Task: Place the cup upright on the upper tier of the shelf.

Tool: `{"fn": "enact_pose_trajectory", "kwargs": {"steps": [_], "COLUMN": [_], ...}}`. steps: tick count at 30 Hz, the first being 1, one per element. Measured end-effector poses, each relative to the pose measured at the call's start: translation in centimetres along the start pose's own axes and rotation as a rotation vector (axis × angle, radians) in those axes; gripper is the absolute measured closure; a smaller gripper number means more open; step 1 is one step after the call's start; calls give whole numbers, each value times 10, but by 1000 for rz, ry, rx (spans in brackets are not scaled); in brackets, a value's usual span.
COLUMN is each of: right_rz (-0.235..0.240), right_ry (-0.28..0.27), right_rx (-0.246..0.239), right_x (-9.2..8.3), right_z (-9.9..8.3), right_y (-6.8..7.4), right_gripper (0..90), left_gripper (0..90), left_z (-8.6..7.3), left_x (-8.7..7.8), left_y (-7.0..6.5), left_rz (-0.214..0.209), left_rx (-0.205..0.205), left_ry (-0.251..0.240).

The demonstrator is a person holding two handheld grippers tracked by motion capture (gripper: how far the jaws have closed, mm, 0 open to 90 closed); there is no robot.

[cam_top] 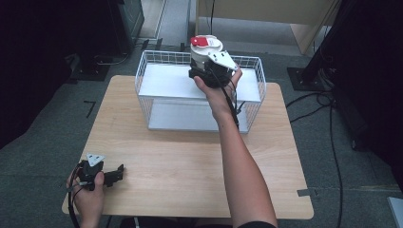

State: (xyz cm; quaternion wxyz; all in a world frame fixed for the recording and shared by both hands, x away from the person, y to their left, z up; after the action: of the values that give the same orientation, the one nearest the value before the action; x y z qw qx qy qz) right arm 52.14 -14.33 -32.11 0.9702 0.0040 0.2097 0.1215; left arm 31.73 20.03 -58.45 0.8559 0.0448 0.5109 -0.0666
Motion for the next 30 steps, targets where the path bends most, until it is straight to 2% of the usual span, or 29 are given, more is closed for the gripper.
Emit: {"fn": "enact_pose_trajectory", "kwargs": {"steps": [12, 16, 20, 30], "right_rz": [22, 22, 18, 23], "right_ry": [-9, 2, -10, -10], "right_rx": [21, 6, -14, -17], "right_x": [-5, -7, -8, -14], "right_z": [-5, -5, -5, -13], "right_y": [-3, -3, -3, -4], "right_gripper": [125, 123, 115, 111], "left_gripper": [0, 0, 0, 0], "left_z": [0, 0, 0, 1], "left_x": [0, 0, 0, 0], "left_y": [0, 0, 0, 0], "left_rz": [0, 0, 0, 3], "left_rx": [0, 1, 0, -3], "left_ry": [0, 1, 1, 1]}}
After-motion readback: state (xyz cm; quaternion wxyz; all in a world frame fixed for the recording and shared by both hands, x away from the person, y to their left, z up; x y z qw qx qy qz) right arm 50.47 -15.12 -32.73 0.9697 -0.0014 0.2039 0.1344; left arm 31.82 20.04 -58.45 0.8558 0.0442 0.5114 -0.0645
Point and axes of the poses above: each handheld gripper's, and its own axes: x roughly forward along the jaws, z roughly out of its top, y roughly to its left, the point moved 9 cm from there along x, roughly forward along the jaws, and after that the axes turned 15 degrees about y, right-handed, at the moved point
